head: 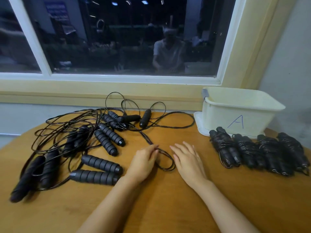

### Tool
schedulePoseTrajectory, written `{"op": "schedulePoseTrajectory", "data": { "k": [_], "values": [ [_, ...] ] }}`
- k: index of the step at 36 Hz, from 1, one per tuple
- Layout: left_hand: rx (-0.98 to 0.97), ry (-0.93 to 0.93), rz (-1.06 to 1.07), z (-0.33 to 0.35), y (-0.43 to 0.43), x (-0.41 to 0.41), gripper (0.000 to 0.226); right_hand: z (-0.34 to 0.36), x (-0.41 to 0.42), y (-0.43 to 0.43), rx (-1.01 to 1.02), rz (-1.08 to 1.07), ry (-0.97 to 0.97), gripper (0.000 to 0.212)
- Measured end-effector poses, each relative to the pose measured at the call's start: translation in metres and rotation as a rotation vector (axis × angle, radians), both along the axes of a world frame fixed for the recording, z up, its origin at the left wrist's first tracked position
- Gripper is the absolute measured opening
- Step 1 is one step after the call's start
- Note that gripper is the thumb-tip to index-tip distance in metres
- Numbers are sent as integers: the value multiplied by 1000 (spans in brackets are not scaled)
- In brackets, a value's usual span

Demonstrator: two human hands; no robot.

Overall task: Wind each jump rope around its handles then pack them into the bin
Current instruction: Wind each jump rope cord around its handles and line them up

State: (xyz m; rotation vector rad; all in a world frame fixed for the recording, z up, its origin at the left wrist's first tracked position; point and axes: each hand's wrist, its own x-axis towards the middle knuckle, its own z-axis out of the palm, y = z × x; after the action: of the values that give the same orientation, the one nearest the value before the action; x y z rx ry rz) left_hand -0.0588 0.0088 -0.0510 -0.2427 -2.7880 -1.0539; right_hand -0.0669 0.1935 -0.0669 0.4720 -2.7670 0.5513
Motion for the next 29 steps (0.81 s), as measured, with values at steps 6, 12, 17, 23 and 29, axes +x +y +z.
{"op": "schedulePoseTrajectory", "data": {
  "k": [6, 12, 17, 23, 29],
  "values": [
    [-115, 150, 116, 36, -52, -40, 33, 31, -41, -40, -40, 26, -68, 40],
    [-319, 136, 247, 59, -92, -102, 32, 45, -107, -92, -145, 8, -189, 44],
    [-564, -44, 265, 52, -109, -142, 43, 43, -155, -129, -101, -32, -239, 57],
    [-637, 1, 266, 44, -118, -161, 28, 32, -183, -151, 248, -105, -276, 66],
    [138, -62, 342, 71, -122, -144, 23, 44, -180, -137, -281, -146, -195, 49]
  ]
}}
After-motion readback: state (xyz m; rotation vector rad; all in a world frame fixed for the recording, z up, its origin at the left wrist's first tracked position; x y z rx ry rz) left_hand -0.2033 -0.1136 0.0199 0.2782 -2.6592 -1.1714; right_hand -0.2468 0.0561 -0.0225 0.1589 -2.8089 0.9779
